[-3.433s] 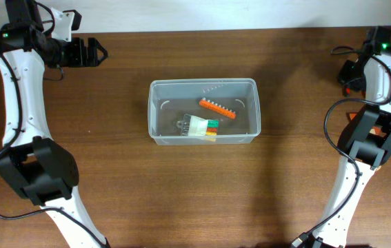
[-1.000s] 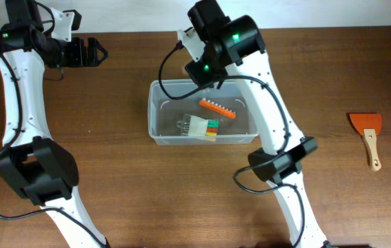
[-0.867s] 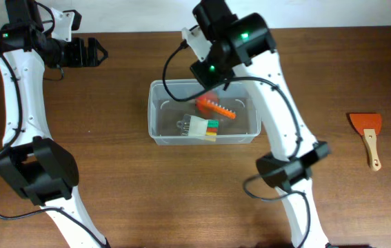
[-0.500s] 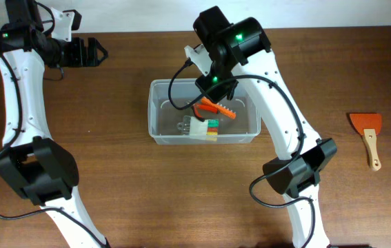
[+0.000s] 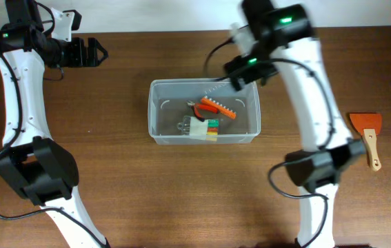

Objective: Pack container
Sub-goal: 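Lower the pliers into the container, open the right gripper, withdraw right, then move the right gripper right over the orange scraper's wooden handle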

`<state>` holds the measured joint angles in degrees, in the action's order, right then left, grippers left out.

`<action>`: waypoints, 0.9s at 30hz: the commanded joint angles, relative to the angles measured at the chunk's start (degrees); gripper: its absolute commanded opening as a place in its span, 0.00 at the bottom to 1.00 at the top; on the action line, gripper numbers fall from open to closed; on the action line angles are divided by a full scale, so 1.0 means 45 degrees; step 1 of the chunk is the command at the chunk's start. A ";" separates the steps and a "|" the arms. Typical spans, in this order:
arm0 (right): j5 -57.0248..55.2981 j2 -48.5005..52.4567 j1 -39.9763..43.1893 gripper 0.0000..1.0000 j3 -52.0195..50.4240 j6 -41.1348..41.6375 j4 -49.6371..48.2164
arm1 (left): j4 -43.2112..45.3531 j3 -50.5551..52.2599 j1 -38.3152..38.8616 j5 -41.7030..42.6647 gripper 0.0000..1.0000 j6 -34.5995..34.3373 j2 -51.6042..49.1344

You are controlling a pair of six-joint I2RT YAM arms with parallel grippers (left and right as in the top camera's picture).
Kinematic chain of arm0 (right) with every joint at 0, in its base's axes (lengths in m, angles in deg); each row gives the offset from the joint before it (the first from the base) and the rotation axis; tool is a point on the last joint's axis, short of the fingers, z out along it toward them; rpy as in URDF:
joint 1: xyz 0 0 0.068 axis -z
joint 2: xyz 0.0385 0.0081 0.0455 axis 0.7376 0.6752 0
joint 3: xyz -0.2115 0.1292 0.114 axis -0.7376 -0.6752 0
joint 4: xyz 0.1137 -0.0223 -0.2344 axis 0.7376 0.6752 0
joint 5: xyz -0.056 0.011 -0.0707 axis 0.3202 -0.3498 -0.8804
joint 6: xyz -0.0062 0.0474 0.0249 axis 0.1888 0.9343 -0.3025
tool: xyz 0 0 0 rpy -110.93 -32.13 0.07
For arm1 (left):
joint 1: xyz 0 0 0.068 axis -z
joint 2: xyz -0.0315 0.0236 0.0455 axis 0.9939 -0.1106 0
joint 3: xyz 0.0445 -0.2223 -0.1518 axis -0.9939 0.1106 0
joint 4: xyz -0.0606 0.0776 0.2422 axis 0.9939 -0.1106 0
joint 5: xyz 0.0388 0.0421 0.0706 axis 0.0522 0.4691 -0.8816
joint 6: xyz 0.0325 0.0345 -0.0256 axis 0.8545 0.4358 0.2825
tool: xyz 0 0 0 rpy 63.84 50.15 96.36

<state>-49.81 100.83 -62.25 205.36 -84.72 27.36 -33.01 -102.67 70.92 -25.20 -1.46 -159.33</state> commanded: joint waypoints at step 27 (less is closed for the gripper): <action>-0.0325 -0.3478 1.2152 0.99 -0.5931 -0.4211 -0.2103 | 0.0024 -0.0209 -0.0039 -0.0005 0.99 -0.0117 0.0010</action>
<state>-51.01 80.48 -10.29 178.50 -99.82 19.36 -32.97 -102.69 70.92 -25.22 -1.46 -159.33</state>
